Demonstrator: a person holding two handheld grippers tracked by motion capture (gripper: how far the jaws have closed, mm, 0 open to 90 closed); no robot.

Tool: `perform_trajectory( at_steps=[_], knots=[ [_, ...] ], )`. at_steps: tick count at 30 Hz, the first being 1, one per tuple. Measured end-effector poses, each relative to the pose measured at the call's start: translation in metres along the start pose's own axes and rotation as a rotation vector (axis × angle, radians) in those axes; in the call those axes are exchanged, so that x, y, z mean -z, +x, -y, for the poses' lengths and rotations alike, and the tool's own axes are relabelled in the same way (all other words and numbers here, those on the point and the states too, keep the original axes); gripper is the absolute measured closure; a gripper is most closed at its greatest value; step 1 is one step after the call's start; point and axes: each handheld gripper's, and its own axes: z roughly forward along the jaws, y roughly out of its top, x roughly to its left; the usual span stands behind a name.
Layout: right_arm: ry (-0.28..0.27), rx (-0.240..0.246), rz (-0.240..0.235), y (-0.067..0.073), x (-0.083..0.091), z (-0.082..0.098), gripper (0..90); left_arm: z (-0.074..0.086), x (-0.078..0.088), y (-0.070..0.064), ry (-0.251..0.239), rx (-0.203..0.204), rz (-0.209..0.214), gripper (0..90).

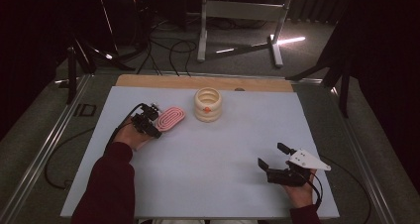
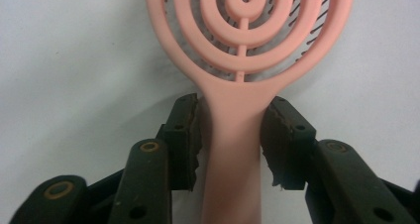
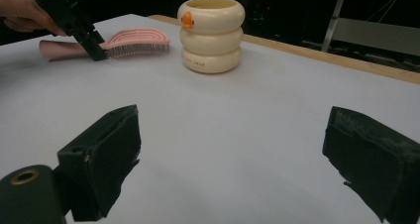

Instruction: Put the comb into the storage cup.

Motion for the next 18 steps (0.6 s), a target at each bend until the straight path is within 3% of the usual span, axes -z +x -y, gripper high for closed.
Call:
perform_trajectory(
  at_steps=[5, 18],
  knots=[
    [0.001, -0.002, 0.001, 0.0001, 0.0003, -0.0001, 7.9, -0.0029, 0.0007, -0.0014, 0.029, -0.014, 0.001, 67.2],
    [0.003, 0.003, -0.001, 0.0007, -0.0006, 0.0003, 7.9, -0.0032, 0.0014, -0.004, 0.031, -0.017, -0.013, 69.4]
  ],
)
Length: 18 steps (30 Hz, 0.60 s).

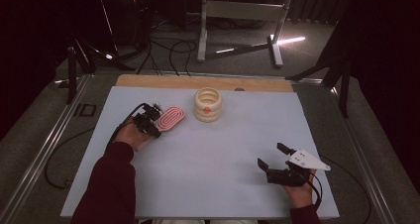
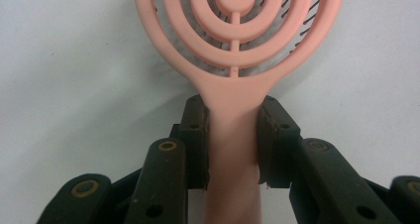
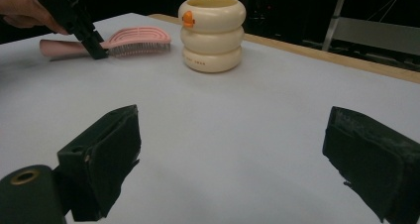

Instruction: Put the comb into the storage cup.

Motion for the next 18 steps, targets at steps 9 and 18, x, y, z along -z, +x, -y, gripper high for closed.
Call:
perform_trajectory(
  at_steps=[9, 18],
  knots=[
    [-0.001, -0.006, 0.0, 0.0, 0.001, 0.0, 7.9, 0.001, 0.004, -0.003, -0.031, 0.009, -0.008, 69.5],
    [-0.001, -0.005, -0.001, 0.0, 0.001, 0.0, 7.9, 0.002, 0.011, -0.003, -0.058, 0.018, -0.015, 69.6]
  ],
)
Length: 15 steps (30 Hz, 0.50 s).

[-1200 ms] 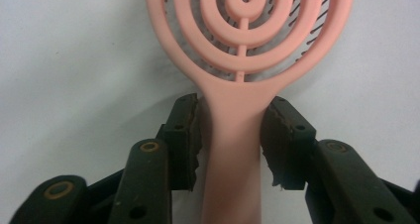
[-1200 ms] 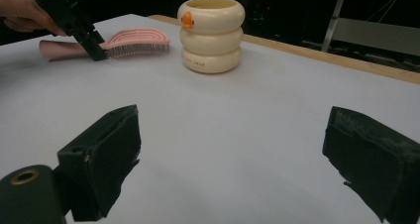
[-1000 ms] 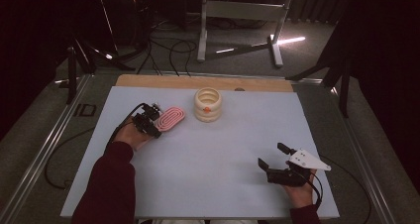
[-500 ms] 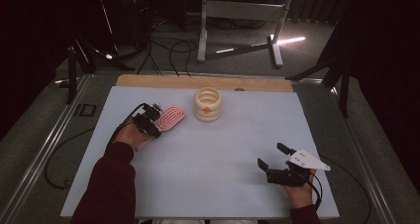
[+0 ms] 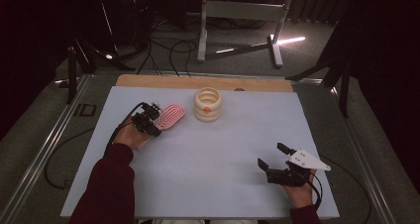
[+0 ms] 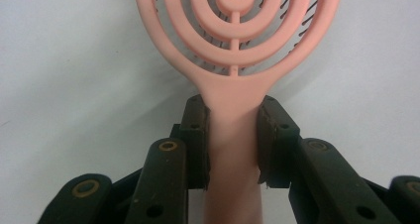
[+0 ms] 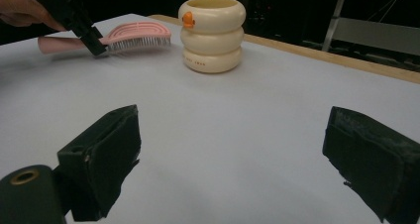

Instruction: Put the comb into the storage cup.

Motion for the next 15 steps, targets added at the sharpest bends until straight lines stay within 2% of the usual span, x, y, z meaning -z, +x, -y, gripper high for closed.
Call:
perform_trajectory(
  at_steps=[15],
  knots=[
    [0.0, 0.001, -0.002, 0.0001, 0.0, 0.0, 7.9, 0.0012, 0.0099, 0.0021, -0.029, 0.009, -0.011, 69.6]
  ],
)
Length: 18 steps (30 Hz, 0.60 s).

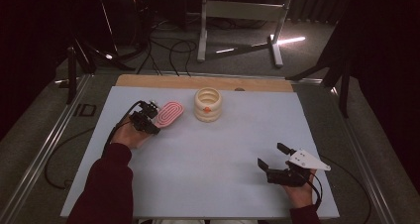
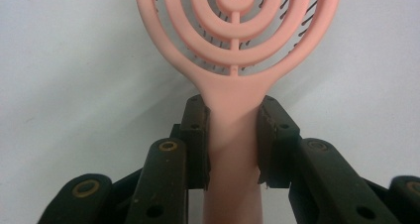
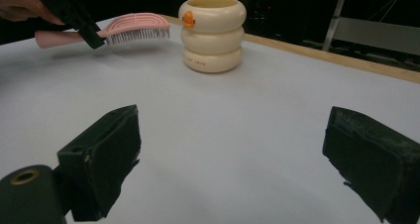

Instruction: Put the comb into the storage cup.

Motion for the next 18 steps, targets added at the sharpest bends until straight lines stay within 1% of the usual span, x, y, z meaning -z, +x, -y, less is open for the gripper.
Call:
perform_trajectory(
  at_steps=[5, 9, 18],
  knots=[
    [0.0, -0.001, -0.001, 0.0, 0.0, 0.0, 7.9, 0.001, 0.006, 0.002, -0.015, 0.0, -0.011, 69.7],
    [0.001, 0.002, 0.0, 0.0, -0.001, 0.0, 7.9, 0.001, 0.011, 0.002, -0.049, 0.009, -0.02, 69.7],
    [0.003, -0.003, -0.003, 0.0, -0.001, 0.0, 7.9, 0.002, 0.019, 0.0, -0.089, 0.008, -0.037, 69.7]
  ],
)
